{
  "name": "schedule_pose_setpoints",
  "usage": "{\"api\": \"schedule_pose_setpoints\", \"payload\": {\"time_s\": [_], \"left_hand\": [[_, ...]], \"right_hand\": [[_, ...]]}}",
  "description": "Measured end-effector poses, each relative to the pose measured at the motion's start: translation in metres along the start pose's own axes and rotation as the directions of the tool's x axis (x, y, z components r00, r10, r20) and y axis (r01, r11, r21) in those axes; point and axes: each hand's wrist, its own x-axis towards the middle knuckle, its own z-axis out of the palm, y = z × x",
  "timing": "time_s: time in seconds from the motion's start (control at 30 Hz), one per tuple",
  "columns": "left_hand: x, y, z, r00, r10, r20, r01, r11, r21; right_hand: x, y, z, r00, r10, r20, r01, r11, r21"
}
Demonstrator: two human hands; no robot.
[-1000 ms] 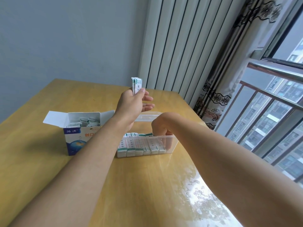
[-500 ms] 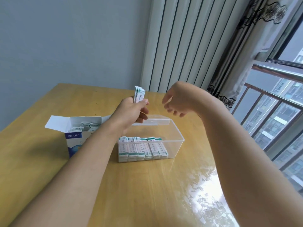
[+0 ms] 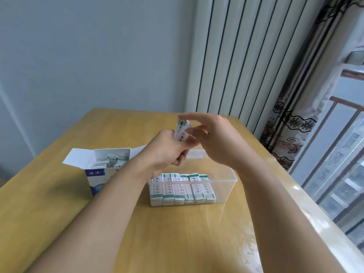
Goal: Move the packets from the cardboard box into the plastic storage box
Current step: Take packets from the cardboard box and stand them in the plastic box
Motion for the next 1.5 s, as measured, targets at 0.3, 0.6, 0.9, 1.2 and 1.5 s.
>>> {"api": "schedule_pose_setpoints", "payload": {"time_s": [0.3,0.6,0.9,1.2,1.5], "left_hand": [[0.005,-0.006,0.003,1.000,-0.010,0.004,0.010,1.000,0.017],[0.008,-0.014,0.002,0.998,0.032,-0.048,-0.024,0.988,0.153],[0.008,-0.016,0.004,0.998,0.031,-0.046,-0.021,0.975,0.220],[0.003,-0.010,0.007,1.000,0.017,0.021,-0.021,0.985,0.173],[-0.001,-0.007,0.010,0.998,0.053,0.018,-0.055,0.993,0.103]], "right_hand": [[0.003,0.010,0.004,0.999,-0.051,-0.009,0.051,0.999,-0.001],[0.003,0.012,0.001,0.999,-0.043,0.020,0.044,0.997,-0.057],[0.000,0.012,-0.004,1.000,0.001,0.031,-0.003,0.999,0.040],[-0.005,0.021,-0.015,0.997,0.057,-0.045,-0.050,0.989,0.139],[-0.012,0.030,-0.022,0.974,0.213,-0.071,-0.177,0.924,0.339]]}}
